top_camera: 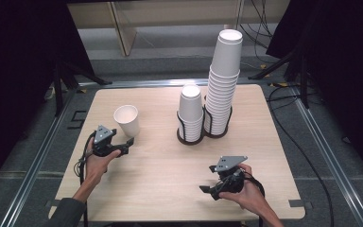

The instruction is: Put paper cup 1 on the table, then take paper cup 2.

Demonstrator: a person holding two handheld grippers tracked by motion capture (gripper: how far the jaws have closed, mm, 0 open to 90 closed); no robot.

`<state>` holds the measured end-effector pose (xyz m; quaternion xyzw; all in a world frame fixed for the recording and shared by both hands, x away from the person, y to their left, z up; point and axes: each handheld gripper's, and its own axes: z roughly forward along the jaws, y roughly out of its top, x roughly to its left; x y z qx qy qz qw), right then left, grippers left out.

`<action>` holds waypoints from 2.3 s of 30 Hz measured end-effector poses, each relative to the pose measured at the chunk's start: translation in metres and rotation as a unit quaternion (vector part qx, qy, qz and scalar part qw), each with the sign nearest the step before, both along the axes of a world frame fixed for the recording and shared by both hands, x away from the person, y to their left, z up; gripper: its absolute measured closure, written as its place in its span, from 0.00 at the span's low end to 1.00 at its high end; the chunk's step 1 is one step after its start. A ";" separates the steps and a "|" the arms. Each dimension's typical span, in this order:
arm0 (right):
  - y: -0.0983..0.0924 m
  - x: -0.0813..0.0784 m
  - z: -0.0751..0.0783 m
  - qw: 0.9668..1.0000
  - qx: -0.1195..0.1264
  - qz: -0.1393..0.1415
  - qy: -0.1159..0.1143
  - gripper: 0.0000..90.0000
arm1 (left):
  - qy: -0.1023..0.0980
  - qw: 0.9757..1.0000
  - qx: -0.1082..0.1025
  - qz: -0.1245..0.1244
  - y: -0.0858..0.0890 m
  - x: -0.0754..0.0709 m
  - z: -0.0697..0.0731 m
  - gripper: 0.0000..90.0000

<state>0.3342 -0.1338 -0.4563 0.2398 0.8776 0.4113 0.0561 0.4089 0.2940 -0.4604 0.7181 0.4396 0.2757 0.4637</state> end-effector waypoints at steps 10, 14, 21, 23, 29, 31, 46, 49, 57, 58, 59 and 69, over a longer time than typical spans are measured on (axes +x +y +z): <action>-0.001 0.001 0.000 1.000 -0.001 0.003 -0.009 0.22 | -0.014 1.000 -0.013 -0.022 -0.017 -0.037 0.011 0.16; -0.001 0.001 0.000 1.000 0.003 0.000 -0.004 0.22 | -0.013 0.999 -0.019 -0.034 -0.025 -0.047 0.012 0.16; -0.003 0.002 0.002 1.000 0.007 -0.007 -0.007 0.22 | -0.016 0.998 -0.026 -0.054 -0.037 -0.062 0.013 0.16; -0.005 0.003 0.003 1.000 0.011 -0.011 -0.011 0.22 | -0.011 0.998 -0.028 -0.059 -0.039 -0.067 0.014 0.16; -0.012 0.006 0.008 0.999 0.029 -0.036 -0.016 0.22 | -0.006 0.997 -0.029 -0.070 -0.044 -0.083 0.011 0.16; -0.015 0.008 0.010 0.998 0.032 -0.047 -0.021 0.22 | -0.006 0.996 -0.035 -0.079 -0.045 -0.087 0.010 0.16; -0.044 0.024 0.044 0.985 0.088 -0.132 -0.061 0.20 | -0.003 0.994 -0.044 -0.100 -0.053 -0.119 0.010 0.16; -0.051 0.027 0.054 0.983 0.090 -0.147 -0.067 0.20 | -0.004 0.994 -0.048 -0.103 -0.053 -0.123 0.010 0.16; -0.065 0.047 0.083 0.970 0.124 -0.189 -0.089 0.18 | -0.003 0.993 -0.049 -0.110 -0.054 -0.134 0.010 0.16; -0.066 0.050 0.087 0.968 0.121 -0.195 -0.096 0.18 | -0.001 0.993 -0.044 -0.109 -0.054 -0.135 0.010 0.16; -0.068 0.054 0.090 0.967 0.124 -0.195 -0.109 0.18 | -0.001 0.993 -0.041 -0.111 -0.053 -0.136 0.010 0.16; -0.073 0.080 0.122 0.960 0.154 -0.206 -0.114 0.17 | 0.002 0.992 -0.036 -0.117 -0.055 -0.136 0.006 0.16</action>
